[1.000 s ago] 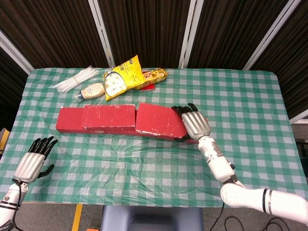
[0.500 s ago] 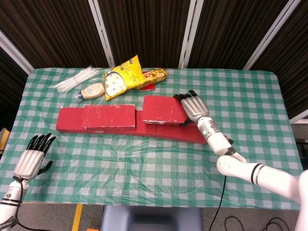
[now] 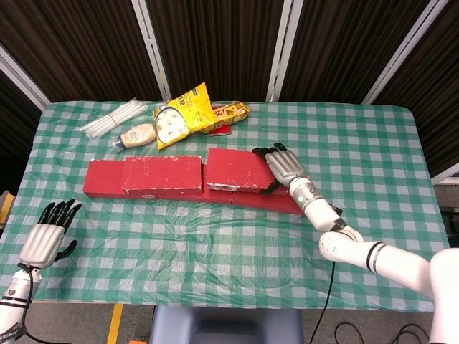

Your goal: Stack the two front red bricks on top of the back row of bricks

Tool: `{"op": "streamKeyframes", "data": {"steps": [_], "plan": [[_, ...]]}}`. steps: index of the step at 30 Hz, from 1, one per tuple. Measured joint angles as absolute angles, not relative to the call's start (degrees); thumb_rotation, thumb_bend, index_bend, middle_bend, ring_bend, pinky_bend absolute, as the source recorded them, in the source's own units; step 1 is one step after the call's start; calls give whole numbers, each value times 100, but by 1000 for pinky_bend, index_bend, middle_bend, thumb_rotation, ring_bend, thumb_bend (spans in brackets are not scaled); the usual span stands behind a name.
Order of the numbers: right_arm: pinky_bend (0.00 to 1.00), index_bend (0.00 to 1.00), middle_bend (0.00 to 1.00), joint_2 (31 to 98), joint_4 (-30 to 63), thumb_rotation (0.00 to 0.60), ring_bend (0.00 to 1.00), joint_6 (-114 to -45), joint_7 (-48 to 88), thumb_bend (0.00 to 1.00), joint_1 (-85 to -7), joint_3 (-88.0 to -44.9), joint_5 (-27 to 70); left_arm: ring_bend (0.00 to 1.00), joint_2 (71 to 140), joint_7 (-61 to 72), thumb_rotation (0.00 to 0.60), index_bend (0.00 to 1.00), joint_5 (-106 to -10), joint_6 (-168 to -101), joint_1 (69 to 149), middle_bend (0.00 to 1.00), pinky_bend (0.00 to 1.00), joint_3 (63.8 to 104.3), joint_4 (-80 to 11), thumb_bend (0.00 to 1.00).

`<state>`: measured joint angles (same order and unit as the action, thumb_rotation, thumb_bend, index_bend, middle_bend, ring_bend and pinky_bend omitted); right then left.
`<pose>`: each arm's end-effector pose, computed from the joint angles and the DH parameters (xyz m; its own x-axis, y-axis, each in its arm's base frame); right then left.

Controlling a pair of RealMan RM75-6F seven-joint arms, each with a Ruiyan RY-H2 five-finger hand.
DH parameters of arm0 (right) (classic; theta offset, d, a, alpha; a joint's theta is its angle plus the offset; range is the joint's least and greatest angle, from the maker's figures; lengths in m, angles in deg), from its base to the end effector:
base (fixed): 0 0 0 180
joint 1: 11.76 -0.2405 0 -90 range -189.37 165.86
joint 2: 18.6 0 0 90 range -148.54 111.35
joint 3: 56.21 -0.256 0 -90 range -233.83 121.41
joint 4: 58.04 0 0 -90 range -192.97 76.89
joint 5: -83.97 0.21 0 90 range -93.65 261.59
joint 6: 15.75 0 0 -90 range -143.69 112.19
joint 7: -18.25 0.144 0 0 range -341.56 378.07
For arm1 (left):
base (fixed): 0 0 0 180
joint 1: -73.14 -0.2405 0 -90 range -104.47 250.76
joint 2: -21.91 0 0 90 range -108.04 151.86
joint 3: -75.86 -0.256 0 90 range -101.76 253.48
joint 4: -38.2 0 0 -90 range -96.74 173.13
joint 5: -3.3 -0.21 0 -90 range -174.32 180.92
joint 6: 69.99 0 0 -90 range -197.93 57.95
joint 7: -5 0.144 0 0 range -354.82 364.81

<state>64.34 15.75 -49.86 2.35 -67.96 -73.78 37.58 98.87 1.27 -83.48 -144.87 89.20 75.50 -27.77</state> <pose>-0.1183 -0.4400 0.0230 0.4050 -0.3727 0.8349 -0.9057 -0.2884 0.3107 -0.3512 0.2441 0.1046 0.5691 0.1087 0.8150 0.8191 -0.1621 -0.5503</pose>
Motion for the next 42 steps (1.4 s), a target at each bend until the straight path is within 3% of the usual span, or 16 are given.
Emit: {"op": "streamKeyframes", "data": {"steps": [42], "plan": [[185,497,480,6686,1468,600,440,-5251,-59,128,-7491,-6733,4830,0,9844,-20,600,0,-8304,-14269,8983,0,0,7605,-2741,357]]}}
